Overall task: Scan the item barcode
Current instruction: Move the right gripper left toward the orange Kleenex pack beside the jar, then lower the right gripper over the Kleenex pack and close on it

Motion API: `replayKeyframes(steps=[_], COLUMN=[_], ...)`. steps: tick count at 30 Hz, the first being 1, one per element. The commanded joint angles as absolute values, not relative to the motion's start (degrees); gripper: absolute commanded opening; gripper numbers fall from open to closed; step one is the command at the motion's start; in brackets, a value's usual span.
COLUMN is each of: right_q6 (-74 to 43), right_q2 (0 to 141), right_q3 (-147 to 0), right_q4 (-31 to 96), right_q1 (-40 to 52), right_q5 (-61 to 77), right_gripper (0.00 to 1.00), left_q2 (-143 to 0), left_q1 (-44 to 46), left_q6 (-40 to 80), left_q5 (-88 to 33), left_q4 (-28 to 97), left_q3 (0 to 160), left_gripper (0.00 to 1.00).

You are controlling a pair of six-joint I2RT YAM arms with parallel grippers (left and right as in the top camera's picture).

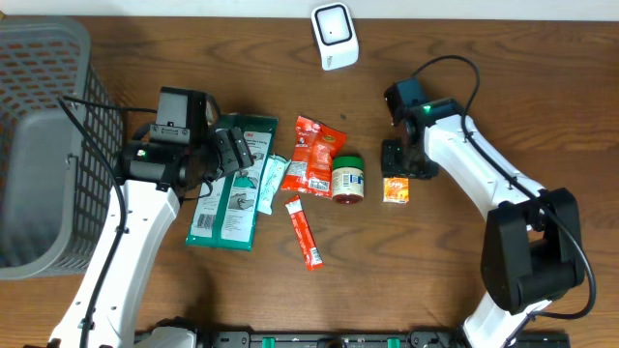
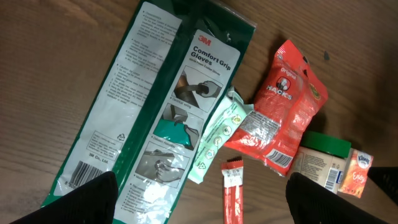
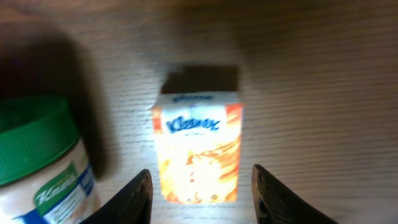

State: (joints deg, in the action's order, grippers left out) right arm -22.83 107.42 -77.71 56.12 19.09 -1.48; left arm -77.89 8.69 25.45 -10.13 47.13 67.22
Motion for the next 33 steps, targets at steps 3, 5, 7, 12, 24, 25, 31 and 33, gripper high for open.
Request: replayKeyframes(steps=[3, 5, 7, 12, 24, 25, 31, 33], right_q6=[-25.3, -26.96, -27.22, -27.24, -27.24, -27.24, -27.27, -27.27], right_q2=[106.83, 106.85, 106.85, 106.85, 106.85, 106.85, 106.85, 106.85], right_q3=[-77.76, -76.79, -75.99, -74.5, -68.62, -68.25, -66.52, -66.06], right_q4=[55.24, 54.0, 52.75, 50.72, 46.19, 45.91, 43.42, 42.94], right_q1=[23.05, 24.99, 26.06, 28.12, 30.09, 30.09, 30.11, 30.09], right_q5=[-4.82, -8.1, -9.3, -14.06, -21.04, -21.37, -21.41, -21.41], right_gripper=[0.43, 0.39, 0.39, 0.38, 0.33, 0.32, 0.29, 0.29], left_q2=[-77.58, -77.58, -77.58, -77.58, -77.58, -77.58, -77.58, -77.58], left_q1=[8.54, 8.54, 8.54, 8.54, 8.54, 8.54, 8.54, 8.54], left_q6=[25.12, 25.12, 25.12, 25.12, 25.12, 25.12, 25.12, 25.12], left_q5=[-9.58, -9.58, -9.58, -9.58, -9.58, -9.58, -9.58, -9.58], left_q4=[47.29, 47.29, 47.29, 47.29, 47.29, 47.29, 47.29, 47.29], left_q3=[68.16, 68.16, 68.16, 68.16, 68.16, 68.16, 68.16, 68.16], left_gripper=[0.87, 0.87, 0.87, 0.87, 0.87, 0.87, 0.87, 0.87])
